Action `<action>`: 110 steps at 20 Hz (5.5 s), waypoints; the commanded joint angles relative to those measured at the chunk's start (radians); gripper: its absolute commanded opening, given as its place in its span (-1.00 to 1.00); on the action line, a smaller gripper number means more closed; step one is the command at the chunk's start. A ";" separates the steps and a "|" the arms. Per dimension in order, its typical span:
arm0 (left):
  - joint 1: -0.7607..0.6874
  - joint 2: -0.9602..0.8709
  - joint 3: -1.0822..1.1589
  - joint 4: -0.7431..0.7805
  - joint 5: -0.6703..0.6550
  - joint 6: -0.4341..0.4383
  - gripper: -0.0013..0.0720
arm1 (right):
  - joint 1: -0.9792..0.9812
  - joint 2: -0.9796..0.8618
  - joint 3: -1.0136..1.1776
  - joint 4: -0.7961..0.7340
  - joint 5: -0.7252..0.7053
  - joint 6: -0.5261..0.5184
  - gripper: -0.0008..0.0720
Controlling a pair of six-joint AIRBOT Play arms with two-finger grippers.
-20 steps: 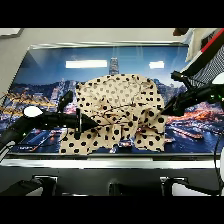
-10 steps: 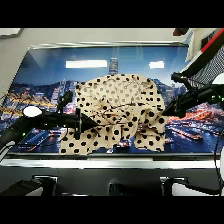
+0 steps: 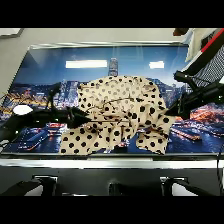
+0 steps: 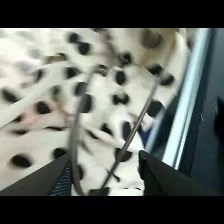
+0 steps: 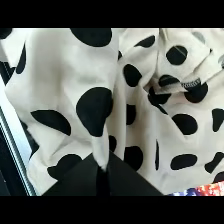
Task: Fold the clothes and pants, and hang the long-sleeved shirts on hangers.
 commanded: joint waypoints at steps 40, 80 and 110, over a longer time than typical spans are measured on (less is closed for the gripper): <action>-0.640 -0.493 0.422 0.196 0.663 -1.143 0.44 | 0.000 0.173 0.000 -0.071 -0.100 0.033 -0.95; -0.522 -0.506 0.478 0.333 0.450 -1.225 -0.93 | 0.000 0.219 0.000 -0.073 -0.094 0.051 -0.95; -0.370 -0.381 0.537 0.844 0.440 -1.600 -0.93 | 0.001 0.342 0.000 -0.049 -0.006 0.183 -0.95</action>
